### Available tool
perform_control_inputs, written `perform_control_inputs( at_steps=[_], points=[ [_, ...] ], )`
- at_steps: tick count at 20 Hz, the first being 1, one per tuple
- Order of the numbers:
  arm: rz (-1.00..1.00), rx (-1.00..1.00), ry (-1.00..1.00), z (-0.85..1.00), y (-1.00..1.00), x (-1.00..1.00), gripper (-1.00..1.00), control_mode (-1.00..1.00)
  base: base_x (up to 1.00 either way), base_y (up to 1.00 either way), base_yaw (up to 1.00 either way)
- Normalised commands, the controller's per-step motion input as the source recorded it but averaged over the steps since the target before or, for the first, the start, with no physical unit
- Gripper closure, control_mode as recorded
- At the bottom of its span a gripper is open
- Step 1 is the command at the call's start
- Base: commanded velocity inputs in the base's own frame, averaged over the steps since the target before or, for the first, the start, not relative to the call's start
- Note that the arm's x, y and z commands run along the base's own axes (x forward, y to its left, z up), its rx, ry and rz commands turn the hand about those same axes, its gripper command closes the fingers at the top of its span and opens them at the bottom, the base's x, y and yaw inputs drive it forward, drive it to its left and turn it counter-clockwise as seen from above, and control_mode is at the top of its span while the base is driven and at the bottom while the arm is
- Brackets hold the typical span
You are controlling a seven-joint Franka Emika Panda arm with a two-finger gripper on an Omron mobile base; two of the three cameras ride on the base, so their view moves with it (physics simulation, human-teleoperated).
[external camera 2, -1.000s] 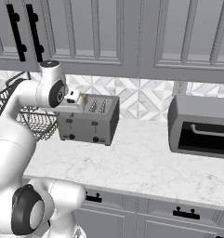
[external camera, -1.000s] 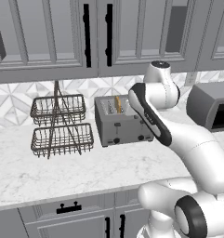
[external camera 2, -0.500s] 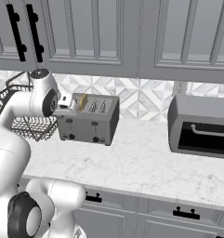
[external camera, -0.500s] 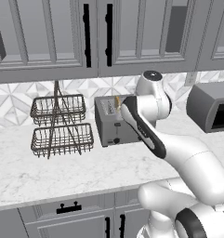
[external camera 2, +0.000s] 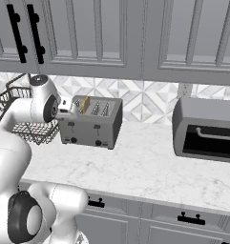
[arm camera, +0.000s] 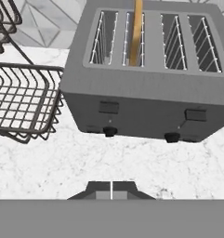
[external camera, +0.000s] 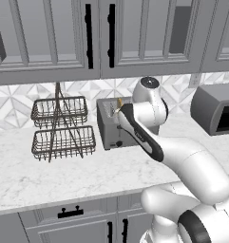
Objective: Start the toaster. Once the lever pops up, take the bread to the plate on the dining counter.
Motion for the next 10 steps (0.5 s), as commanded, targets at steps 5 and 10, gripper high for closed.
perform_control_inputs(
  at_steps=[5, 10],
  points=[
    [0.00, 0.00, 0.00, -0.02, 0.09, 0.26, 1.00, -1.00, 0.00, 0.00, 0.00],
    [0.00, 0.00, 0.00, -0.28, 0.09, 0.03, 1.00, -1.00, 0.00, 0.00, 0.00]
  ],
)
